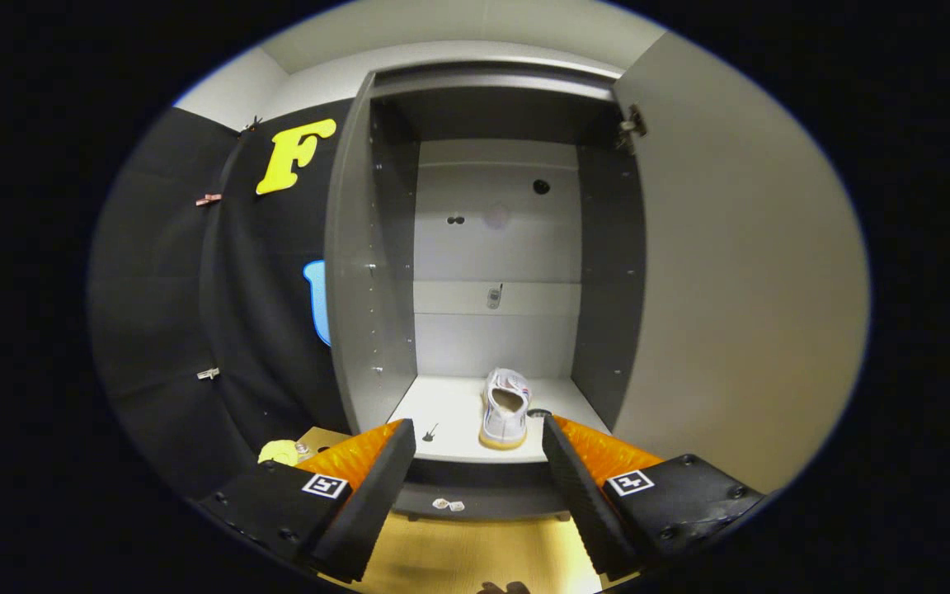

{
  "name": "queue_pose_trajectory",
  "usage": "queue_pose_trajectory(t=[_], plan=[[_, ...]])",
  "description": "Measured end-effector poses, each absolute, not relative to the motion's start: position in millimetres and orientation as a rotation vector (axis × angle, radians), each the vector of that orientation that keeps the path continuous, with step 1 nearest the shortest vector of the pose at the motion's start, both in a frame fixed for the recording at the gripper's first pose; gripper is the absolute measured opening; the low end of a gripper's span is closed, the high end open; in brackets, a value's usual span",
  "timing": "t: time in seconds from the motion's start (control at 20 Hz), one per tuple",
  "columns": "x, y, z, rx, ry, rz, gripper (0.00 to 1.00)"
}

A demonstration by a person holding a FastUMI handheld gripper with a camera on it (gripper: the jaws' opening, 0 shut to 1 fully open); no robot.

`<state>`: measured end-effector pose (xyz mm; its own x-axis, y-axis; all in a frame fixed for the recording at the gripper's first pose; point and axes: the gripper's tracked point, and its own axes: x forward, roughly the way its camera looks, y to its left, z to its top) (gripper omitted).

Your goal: Open the shoe cabinet door, grab the shoes and put them into the shoe cabinet, then close the shoe cabinet door.

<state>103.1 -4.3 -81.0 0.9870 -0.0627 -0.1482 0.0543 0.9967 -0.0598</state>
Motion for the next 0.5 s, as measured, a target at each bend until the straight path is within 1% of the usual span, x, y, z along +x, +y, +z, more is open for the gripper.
queue_pose_trajectory(t=[0.25,0.5], plan=[[5.9,-20.8,-36.7,-0.007,0.086,-0.082,0.98],[-70.9,-78.5,-0.7,-0.023,0.01,-0.178,0.97]])
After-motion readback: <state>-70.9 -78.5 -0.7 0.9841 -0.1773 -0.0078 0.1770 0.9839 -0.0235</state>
